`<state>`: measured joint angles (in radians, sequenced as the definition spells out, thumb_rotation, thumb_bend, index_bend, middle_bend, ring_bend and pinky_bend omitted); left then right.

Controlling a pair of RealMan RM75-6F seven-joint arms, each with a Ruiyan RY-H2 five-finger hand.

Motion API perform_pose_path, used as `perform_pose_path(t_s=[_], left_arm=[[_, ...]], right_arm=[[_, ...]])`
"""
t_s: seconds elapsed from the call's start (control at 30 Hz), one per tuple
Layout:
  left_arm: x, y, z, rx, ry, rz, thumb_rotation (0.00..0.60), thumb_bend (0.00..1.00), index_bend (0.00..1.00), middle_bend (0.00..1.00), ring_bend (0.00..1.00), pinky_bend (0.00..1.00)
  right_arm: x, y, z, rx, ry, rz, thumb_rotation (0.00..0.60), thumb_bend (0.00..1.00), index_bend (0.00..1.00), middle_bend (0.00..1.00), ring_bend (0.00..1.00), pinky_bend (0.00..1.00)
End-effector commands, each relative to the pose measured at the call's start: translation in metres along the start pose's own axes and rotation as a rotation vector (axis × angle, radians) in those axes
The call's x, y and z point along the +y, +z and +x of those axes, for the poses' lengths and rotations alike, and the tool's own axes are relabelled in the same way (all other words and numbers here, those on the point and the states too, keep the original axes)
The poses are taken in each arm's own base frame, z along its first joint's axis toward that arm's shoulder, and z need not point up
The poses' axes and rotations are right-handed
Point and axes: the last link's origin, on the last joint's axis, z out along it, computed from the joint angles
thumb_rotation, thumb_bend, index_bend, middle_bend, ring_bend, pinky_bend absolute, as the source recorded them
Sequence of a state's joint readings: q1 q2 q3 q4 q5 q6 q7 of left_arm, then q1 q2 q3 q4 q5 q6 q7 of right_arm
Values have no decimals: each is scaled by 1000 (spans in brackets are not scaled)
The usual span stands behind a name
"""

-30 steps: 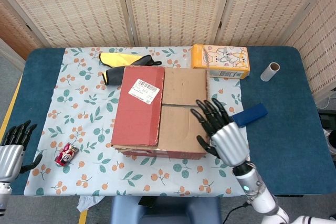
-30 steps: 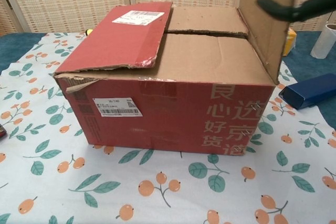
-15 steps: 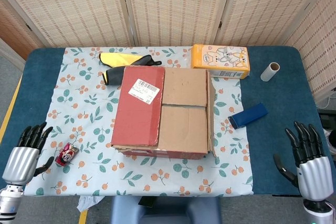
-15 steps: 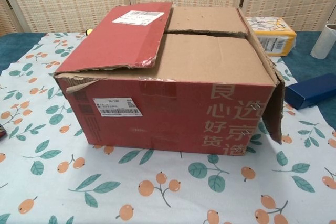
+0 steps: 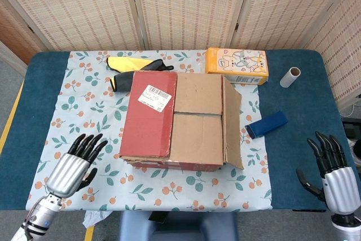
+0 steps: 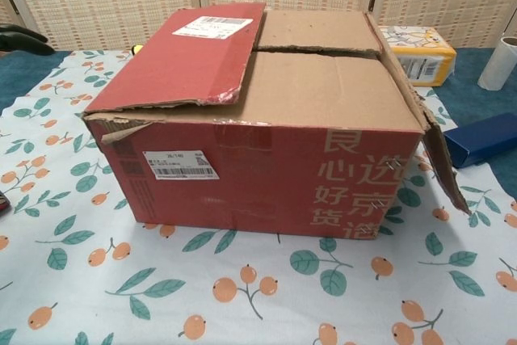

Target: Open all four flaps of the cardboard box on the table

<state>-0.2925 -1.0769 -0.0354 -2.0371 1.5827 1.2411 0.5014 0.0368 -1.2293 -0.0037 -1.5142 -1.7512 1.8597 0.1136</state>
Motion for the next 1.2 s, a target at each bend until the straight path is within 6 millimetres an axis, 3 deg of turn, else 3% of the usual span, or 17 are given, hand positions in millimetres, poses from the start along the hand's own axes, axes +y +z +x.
perform_pose_path(t_s=[0.03,0.33,0.5,1.2], left_arm=[[31,27,9,-32,40,-61,600,531,0,0,0,0],[64,64,20,-13,49,-87,600,451,0,0,0,0],[74,74,26,-28,38,-80,600,441,0,0,0,0],[118,108,23,-54,93,-118,600,445,0,0,0,0]], right_arm=[[5,0,7,-12,31,-7,600,413,0,0,0,0],[13,-4,27,-50,104,18,600,414,0,0,0,0],[21,-1,36,-53,134,12,600,414,0,0,0,0],[27,19,28,-98,138,-3,600,413,0,0,0,0]])
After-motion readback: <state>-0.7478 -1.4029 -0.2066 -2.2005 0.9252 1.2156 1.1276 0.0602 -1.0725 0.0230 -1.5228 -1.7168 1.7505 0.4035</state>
